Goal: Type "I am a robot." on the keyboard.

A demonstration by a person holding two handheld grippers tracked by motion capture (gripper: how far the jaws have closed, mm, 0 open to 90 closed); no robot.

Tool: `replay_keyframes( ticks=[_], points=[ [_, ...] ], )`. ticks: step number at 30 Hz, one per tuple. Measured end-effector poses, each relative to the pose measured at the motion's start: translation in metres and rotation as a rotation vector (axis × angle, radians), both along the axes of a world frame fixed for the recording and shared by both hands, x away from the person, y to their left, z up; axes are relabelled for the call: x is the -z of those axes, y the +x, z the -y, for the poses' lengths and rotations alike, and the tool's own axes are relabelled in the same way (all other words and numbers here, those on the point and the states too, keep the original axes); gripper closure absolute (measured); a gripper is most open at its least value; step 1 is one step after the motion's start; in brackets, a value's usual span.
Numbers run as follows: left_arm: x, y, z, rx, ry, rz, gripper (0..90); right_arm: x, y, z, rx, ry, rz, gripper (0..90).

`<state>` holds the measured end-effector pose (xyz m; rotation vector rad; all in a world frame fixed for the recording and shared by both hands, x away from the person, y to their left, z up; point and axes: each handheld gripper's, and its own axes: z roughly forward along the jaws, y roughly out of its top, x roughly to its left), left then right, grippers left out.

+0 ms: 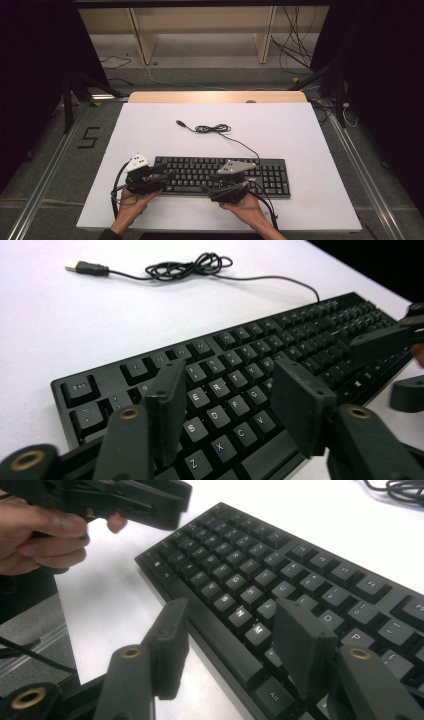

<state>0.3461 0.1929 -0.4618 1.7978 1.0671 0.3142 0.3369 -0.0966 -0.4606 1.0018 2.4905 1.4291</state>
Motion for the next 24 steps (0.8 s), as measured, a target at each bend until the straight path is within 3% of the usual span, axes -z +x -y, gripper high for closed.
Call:
replay_keyframes(
  ticks=[14, 21, 24],
  points=[
    [0.009, 0.023, 0.02, 0.064, 0.072, -0.074, 78.2, -0.004, -0.004, 0.006, 0.008, -0.003, 0.014, 42.1],
    [0.009, 0.032, 0.03, 0.07, 0.1, -0.087, 88.4, -0.005, -0.005, 0.009, 0.012, -0.001, 0.014, 41.7],
    [0.011, 0.036, 0.033, 0.073, 0.119, -0.099, 88.8, -0.006, -0.006, 0.01, 0.013, -0.001, 0.017, 41.0]
  ],
)
